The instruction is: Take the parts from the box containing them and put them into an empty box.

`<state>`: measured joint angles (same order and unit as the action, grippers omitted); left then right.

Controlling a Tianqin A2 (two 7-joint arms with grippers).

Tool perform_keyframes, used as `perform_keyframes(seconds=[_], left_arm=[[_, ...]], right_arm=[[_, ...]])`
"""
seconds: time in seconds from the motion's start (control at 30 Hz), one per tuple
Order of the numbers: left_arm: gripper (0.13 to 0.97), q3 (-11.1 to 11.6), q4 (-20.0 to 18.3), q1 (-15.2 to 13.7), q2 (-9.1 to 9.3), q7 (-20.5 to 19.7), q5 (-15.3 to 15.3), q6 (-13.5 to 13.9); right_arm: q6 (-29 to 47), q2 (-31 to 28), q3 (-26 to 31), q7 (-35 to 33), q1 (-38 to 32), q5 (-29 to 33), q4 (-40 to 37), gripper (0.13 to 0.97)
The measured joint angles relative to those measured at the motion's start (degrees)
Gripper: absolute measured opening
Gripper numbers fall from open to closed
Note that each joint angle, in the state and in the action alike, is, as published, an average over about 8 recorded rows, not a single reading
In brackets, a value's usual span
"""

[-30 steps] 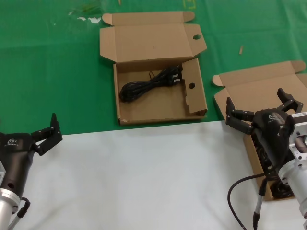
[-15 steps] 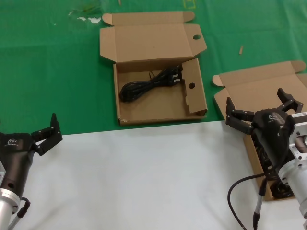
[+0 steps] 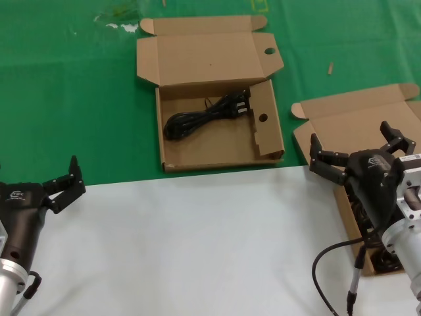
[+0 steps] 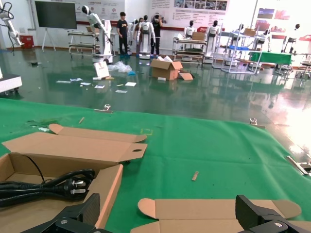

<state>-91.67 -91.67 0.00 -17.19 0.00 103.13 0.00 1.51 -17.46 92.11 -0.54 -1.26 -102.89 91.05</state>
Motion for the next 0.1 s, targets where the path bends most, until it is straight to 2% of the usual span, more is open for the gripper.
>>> perform_keyframes(seconds=[0.1], left_arm=[[0.966, 0.00, 0.00, 0.00, 0.00, 0.00, 0.00, 0.00]], right_arm=[[0.00, 0.00, 0.00, 0.00, 0.00, 0.00, 0.00, 0.966]])
